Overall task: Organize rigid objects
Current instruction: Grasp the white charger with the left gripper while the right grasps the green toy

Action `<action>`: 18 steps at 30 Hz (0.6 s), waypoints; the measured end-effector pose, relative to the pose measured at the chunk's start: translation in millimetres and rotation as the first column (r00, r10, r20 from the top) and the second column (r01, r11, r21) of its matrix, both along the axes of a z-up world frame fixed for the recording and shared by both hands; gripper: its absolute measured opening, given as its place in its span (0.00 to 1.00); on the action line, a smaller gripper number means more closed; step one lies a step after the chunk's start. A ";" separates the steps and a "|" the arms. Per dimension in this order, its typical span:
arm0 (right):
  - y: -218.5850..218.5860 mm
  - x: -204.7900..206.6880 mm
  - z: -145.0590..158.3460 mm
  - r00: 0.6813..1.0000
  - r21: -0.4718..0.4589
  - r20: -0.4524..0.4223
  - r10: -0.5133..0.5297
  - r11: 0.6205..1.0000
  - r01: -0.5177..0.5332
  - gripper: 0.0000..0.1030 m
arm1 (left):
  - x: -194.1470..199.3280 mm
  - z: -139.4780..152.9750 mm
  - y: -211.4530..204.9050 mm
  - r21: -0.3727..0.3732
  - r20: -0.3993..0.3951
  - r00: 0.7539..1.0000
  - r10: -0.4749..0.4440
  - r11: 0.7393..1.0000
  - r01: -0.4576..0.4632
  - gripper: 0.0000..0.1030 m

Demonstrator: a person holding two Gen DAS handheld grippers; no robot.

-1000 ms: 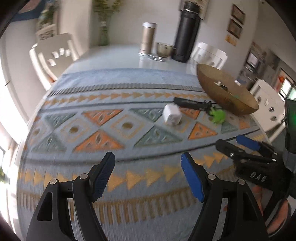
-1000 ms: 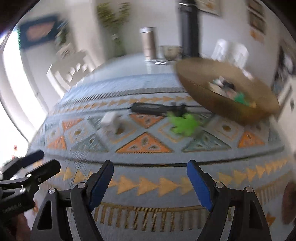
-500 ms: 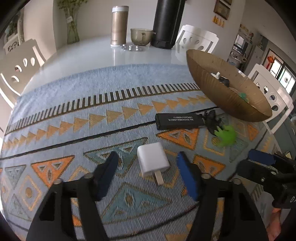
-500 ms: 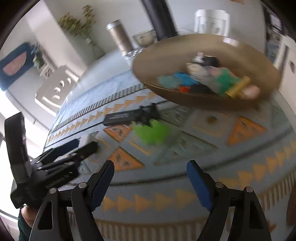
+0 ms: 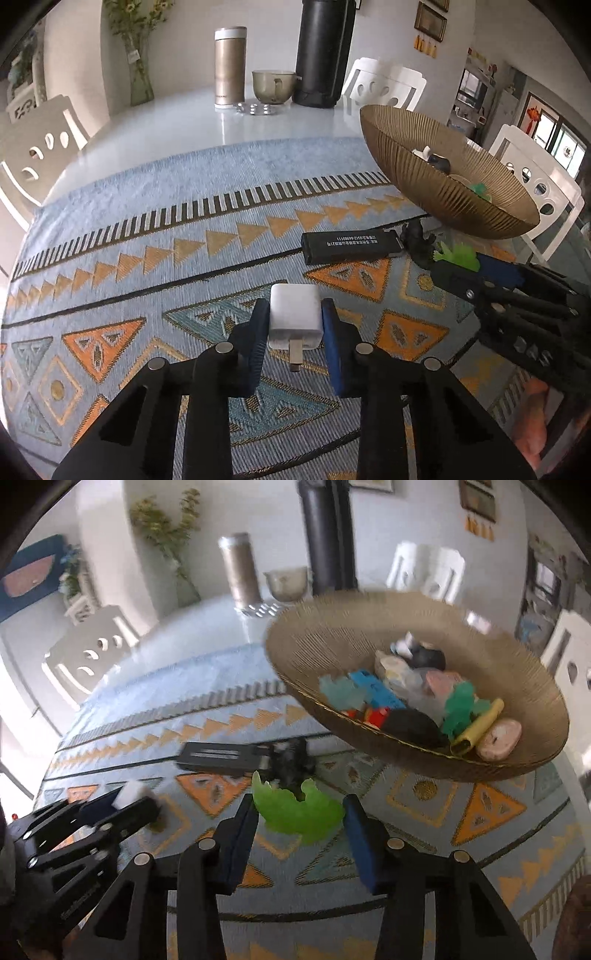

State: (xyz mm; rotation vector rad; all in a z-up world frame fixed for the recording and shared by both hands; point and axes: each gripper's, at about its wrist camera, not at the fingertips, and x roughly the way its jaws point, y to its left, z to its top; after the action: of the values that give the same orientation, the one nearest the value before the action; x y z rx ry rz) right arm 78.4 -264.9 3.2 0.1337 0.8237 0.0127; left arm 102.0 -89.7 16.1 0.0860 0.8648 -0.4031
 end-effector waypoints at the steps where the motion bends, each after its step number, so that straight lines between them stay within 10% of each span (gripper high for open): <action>1: 2.0 -4.9 2.1 1.000 -0.001 0.011 0.018 1.000 -0.018 0.45 | -0.8 0.8 0.8 -0.001 0.003 1.000 0.006 1.000 -0.006 0.24; 18: 16.3 -88.0 0.4 0.994 0.019 0.013 0.104 0.994 -0.104 0.45 | -112.6 7.0 26.2 -0.070 0.021 0.998 0.065 0.995 -0.064 0.24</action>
State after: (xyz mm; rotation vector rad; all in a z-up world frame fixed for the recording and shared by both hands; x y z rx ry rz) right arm -9.6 -248.7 3.6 0.1092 0.8183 0.1200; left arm -10.5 -63.5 23.1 -0.0017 0.8280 -0.3709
